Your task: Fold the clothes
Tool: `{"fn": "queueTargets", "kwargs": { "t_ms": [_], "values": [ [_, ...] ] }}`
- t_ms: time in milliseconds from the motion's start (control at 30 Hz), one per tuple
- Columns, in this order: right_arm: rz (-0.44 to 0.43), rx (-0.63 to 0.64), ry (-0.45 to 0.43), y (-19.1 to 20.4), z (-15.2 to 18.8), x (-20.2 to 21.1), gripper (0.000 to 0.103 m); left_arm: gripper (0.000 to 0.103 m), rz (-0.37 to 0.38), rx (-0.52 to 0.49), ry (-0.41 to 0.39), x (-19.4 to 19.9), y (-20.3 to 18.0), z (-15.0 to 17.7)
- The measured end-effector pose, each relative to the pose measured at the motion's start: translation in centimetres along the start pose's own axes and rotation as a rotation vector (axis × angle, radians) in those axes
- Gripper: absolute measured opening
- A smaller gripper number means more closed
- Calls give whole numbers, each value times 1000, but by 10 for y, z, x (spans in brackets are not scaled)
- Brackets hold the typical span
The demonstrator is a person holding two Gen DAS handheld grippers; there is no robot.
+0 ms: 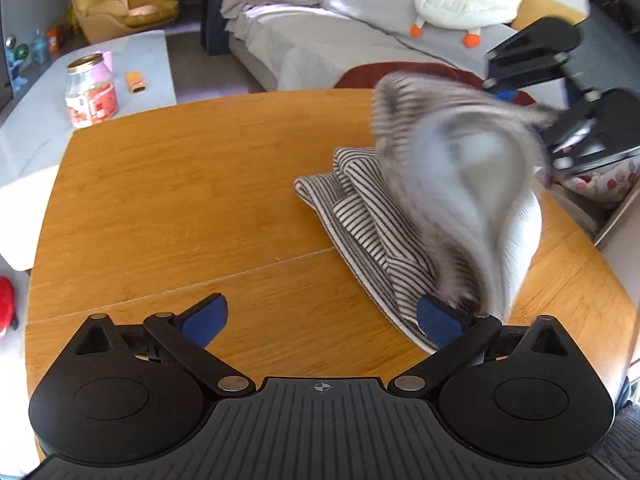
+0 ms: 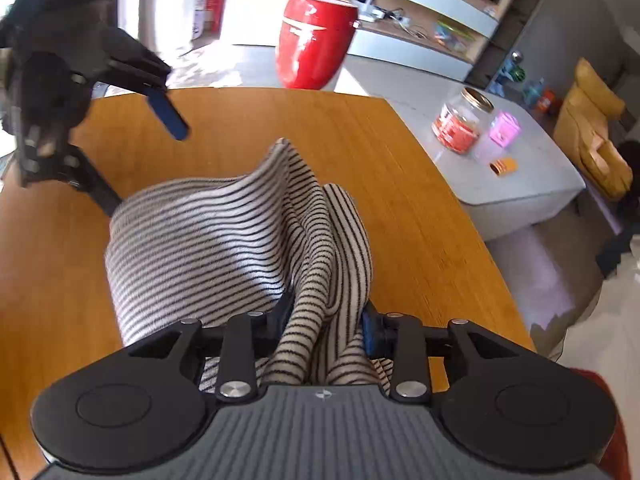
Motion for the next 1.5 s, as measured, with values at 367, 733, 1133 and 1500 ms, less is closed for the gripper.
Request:
{"fn": "queueTargets", "kwargs": {
  "t_ms": [367, 733, 1133, 1500],
  "values": [
    [159, -160, -103, -7, 20, 51, 82, 103, 170, -184, -199, 33, -71, -50],
    [447, -490, -71, -45, 87, 37, 85, 103, 63, -202, -101, -42, -82, -85],
    [237, -823, -276, -7, 107, 102, 97, 103, 27, -224, -85, -49, -76, -91],
    [-391, -1454, -414, 13, 136, 31, 78, 103, 53, -102, -157, -44, -54, -127]
  ]
}}
Point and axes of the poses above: each gripper's, at about its wrist camera, not at the fingertips, and x roughly against the way its jaws point, y to its left, z to its underside, the point moved 2 cm from there along -x, roughly the way its jaws point, and after that the axes turned 14 degrees about -z, right-handed, at the moved point
